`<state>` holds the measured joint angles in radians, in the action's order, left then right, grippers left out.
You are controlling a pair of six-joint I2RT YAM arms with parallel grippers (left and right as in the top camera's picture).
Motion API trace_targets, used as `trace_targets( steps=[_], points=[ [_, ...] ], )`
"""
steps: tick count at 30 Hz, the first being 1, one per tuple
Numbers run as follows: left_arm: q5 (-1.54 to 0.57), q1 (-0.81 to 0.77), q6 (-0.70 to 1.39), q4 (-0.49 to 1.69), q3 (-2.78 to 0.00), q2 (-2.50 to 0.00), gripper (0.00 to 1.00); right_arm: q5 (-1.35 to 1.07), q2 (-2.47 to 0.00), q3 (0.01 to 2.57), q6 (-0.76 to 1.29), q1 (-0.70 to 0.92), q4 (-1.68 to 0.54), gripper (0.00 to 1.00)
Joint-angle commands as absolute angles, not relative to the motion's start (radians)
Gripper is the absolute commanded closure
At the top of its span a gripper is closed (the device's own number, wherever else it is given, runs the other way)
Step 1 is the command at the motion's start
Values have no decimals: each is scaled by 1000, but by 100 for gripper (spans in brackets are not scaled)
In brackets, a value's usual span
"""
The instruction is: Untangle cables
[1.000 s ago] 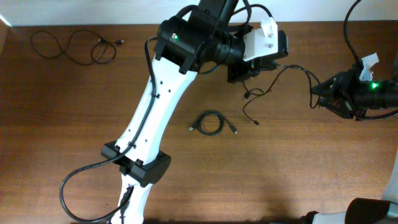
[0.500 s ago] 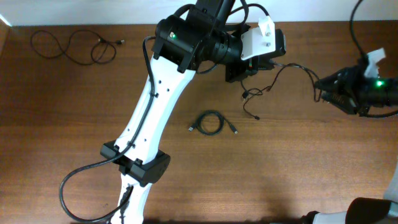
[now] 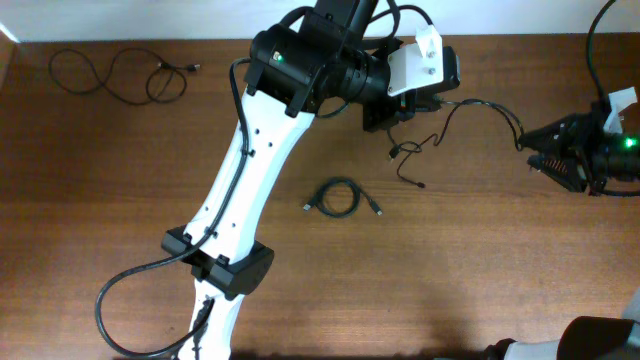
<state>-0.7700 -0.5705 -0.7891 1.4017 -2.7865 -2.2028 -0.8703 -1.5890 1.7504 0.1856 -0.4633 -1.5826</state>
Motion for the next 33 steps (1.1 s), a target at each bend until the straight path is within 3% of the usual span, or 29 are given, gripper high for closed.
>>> trace_targets(
  steps=[1,9,15,21,26,27,33],
  points=[
    [-770,-566,-780,1400,-2798,-2173,100,-939,-1591,1769,160,-465,-1590,55],
    [-772,-566,-780,1395,-2798,-2173,100,-950,-1591,1768,108,-464,-1643,55],
    [-905,-567,-780,1378,-2798,-2173,100,-950,-1591,1768,108,-413,-1642,55],
    [-951,-565,-780,1364,-2799,-2172,100,-942,-1591,1768,112,-373,-1627,79],
    [-952,-545,-779,1365,-2799,-2172,100,-931,-1591,1768,112,-373,-1627,87],
    [-955,-540,-778,1366,-2799,-2172,100,-931,-1591,1768,112,-373,-1626,94],
    [-955,-516,-771,1367,-2799,-2172,100,-908,-1591,1768,113,-373,-1624,96]
  ],
)
